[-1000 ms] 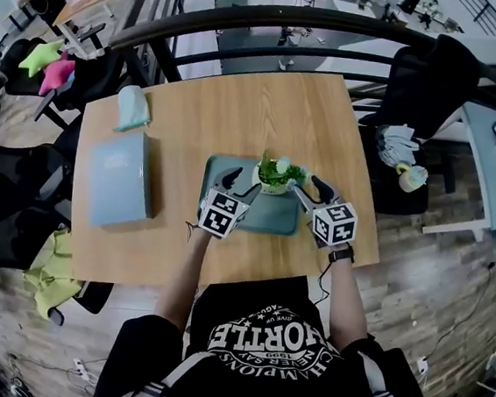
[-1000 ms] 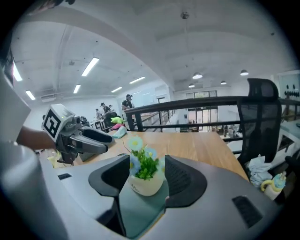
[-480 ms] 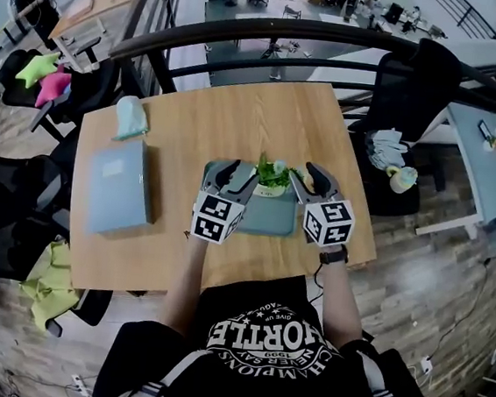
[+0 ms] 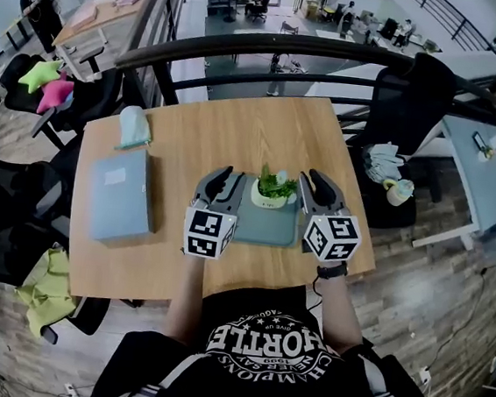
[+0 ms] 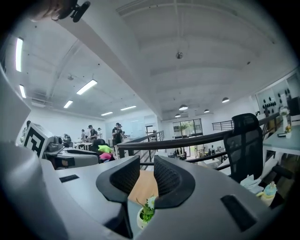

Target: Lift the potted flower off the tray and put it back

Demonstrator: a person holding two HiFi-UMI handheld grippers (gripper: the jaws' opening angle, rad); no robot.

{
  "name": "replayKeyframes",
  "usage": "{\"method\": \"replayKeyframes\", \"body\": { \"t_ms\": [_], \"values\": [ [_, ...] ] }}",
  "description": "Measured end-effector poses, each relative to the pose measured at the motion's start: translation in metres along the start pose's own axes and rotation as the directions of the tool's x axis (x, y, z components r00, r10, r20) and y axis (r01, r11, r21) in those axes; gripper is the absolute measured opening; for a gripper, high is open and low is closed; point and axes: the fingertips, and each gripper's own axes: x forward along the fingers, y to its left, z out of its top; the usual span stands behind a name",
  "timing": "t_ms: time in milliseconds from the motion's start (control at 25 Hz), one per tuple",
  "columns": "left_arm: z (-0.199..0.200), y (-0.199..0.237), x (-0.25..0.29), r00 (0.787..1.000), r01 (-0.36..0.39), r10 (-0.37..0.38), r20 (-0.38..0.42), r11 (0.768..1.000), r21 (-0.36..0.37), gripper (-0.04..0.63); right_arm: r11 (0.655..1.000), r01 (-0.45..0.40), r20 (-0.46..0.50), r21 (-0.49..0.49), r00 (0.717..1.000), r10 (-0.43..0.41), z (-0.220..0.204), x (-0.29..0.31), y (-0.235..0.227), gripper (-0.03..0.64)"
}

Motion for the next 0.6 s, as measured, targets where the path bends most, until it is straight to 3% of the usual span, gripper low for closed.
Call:
{"method": "replayKeyframes", "body": {
  "t_ms": [120, 360, 600],
  "values": [
    [0.013, 0.005, -0.008, 0.999, -0.041, 0.041, 0.022, 0.999, -0.01, 0.095, 0.999, 0.026, 0.029, 0.021, 0.999, -0.026, 0.011, -0.004, 0.0, 0.053],
    [0.017, 0.004, -0.004, 0.998, -0.058, 0.059, 0.029, 0.998, -0.015, 0.028, 0.999, 0.047, 0.029, 0.013, 0.998, -0.047, 0.011, -0.005, -0.002, 0.03],
    [0.022, -0.009, 0.002, 0.999, -0.034, 0.035, 0.038, 0.999, -0.022, 0.02, 0.999, 0.045, 0.03, -0.015, 0.999, -0.045, 0.016, -0.011, 0.002, 0.02]
  ]
}}
